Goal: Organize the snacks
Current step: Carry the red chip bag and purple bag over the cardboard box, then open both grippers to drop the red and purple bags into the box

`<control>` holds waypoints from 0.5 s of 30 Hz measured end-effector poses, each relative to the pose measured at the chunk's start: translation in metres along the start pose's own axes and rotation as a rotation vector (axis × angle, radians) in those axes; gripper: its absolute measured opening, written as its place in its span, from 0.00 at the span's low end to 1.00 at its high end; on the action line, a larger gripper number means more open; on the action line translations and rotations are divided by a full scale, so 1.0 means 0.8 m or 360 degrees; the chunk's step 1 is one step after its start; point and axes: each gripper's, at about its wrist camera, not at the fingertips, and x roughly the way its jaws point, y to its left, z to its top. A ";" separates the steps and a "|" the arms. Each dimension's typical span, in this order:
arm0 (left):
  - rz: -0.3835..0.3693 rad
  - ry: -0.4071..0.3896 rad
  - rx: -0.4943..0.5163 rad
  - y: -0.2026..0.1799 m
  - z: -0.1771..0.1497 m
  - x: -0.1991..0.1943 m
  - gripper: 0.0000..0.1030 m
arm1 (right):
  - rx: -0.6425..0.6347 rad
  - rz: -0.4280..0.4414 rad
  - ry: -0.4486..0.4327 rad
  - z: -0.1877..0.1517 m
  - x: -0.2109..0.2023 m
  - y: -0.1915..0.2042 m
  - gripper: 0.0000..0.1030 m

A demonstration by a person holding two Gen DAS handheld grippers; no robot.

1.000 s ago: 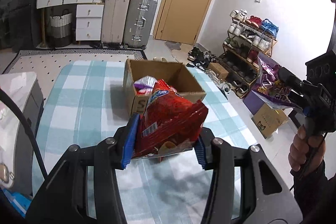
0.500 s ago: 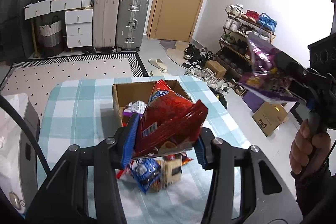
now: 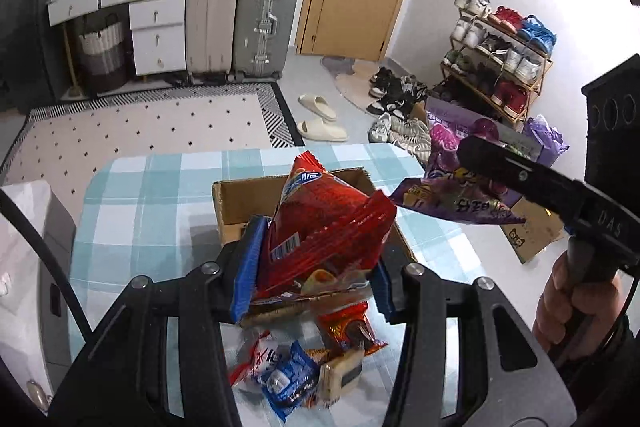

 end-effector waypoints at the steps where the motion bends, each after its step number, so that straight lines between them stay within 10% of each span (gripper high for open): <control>1: 0.0011 0.0018 -0.0004 0.003 0.002 0.011 0.43 | 0.0003 -0.0012 0.0009 0.001 0.007 -0.004 0.45; 15: 0.0096 0.0206 -0.0005 0.033 -0.005 0.132 0.44 | 0.0017 -0.0159 0.0174 -0.015 0.104 -0.066 0.45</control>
